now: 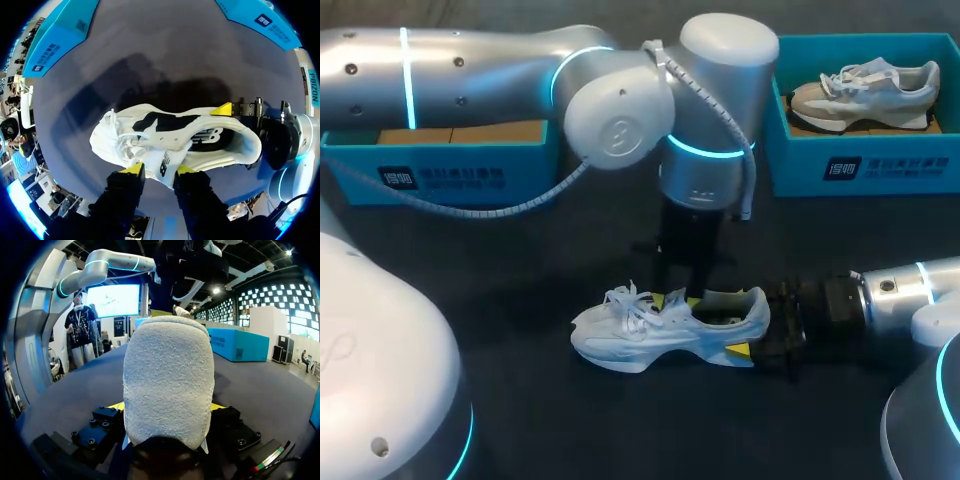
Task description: Take the shoe out of the shoebox, open the shoe tongue, remove and reinsert the insole, then place the shoe into the shoebox
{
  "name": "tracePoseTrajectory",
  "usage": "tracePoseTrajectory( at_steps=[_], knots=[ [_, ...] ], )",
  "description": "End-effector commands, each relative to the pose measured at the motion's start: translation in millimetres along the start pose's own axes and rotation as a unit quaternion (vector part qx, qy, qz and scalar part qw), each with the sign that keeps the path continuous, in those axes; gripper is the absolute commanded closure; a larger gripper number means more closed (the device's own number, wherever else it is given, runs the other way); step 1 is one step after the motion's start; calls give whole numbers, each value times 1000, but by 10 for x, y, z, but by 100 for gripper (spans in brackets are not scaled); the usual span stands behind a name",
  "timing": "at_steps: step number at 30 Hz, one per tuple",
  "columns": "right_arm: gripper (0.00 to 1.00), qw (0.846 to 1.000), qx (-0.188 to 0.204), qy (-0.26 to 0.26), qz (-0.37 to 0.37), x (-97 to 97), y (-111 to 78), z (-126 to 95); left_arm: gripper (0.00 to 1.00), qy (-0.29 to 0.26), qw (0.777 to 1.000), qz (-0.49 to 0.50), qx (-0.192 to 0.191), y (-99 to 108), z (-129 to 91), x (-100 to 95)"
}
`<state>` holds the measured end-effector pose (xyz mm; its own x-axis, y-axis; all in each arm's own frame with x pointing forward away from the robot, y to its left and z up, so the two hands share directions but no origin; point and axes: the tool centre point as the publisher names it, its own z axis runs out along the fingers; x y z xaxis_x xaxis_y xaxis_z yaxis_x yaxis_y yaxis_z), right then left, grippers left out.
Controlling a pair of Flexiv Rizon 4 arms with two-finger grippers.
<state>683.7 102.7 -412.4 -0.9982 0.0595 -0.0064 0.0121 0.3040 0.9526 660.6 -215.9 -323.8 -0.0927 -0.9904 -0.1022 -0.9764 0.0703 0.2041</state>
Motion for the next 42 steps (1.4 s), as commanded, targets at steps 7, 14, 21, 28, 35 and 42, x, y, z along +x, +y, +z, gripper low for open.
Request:
tracePoseTrajectory(
  at_steps=[7, 14, 21, 28, 35, 42],
  knots=[
    [100, 1000, 1, -1, -1, 16, -12, -1, 100, 50, 999, 1, 12, 92, -10, -141],
    [100, 1000, 1, -1, -1, 16, -12, -1, 100, 90, 995, -14, 27, 205, -25, -345],
    [100, 1000, 1, -1, -1, 16, -12, -1, 100, 133, 989, -42, 44, 273, -30, -587],
    [100, 1000, 1, -1, -1, 16, -12, -1, 100, 178, 981, -65, 28, 176, 107, -747],
    [100, 1000, 1, -1, -1, 16, -12, -1, 100, 192, 979, -75, 6, 80, 285, -821],
    [100, 1000, 1, -1, -1, 16, -12, -1, 100, 187, 979, -75, -13, 95, 454, -797]
  ],
)
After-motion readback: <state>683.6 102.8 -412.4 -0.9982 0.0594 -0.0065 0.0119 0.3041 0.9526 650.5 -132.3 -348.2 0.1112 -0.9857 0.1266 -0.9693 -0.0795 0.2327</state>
